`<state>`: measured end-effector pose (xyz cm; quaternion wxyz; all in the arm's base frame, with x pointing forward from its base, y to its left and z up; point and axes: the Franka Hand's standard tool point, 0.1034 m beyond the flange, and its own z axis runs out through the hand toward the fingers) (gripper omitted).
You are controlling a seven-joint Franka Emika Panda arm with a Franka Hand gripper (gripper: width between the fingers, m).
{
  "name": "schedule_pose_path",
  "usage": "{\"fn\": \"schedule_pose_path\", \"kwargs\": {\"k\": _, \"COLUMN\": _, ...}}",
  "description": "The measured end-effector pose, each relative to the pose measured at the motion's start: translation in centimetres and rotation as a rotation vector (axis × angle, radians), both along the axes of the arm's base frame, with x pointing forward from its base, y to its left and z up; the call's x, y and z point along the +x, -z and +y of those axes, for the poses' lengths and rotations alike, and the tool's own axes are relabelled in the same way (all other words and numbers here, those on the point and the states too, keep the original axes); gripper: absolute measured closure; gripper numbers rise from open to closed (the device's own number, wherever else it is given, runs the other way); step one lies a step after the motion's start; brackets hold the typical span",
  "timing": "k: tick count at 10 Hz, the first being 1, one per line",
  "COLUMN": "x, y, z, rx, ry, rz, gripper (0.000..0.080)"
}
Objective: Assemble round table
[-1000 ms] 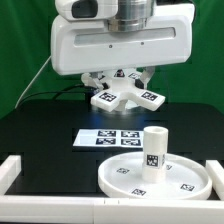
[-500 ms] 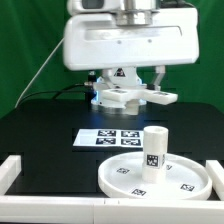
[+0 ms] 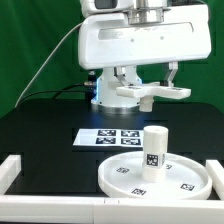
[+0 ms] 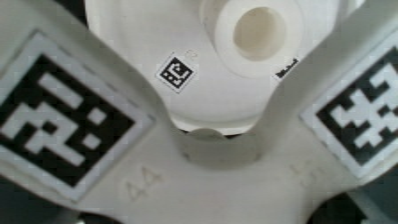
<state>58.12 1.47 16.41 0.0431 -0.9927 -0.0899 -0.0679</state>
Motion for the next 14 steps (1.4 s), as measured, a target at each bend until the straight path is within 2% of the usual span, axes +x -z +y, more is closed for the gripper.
{"fn": "schedule_pose_path", "kwargs": {"k": 1, "x": -0.2, "y": 0.2, "z": 0.2, "rx": 0.007, "ry": 0.008, "rz": 0.005, "gripper": 0.0347}}
{"fn": "schedule_pose_path", "kwargs": {"k": 2, "x": -1.2, "y": 1.1, "z": 1.2, "rx": 0.036, "ry": 0.034, "rz": 0.028, "gripper": 0.0347}}
{"fn": "schedule_pose_path", "kwargs": {"k": 4, "x": -2.8, "y": 2.6, "z": 2.7, "rx": 0.049, "ry": 0.037, "rz": 0.057, "gripper": 0.0347}}
{"fn": "schedule_pose_path", "kwargs": {"k": 10, "x": -3.7, "y": 5.0, "z": 2.5, "rx": 0.043, "ry": 0.039, "rz": 0.095, "gripper": 0.0347}}
{"fn": "schedule_pose_path", "kwargs": {"k": 12, "x": -3.3, "y": 5.8, "z": 2.4, "rx": 0.036, "ry": 0.043, "rz": 0.078, "gripper": 0.0347}}
{"fn": "schedule_pose_path", "kwargs": {"k": 14, "x": -2.9, "y": 5.8, "z": 2.1, "rx": 0.029, "ry": 0.044, "rz": 0.056, "gripper": 0.0347}}
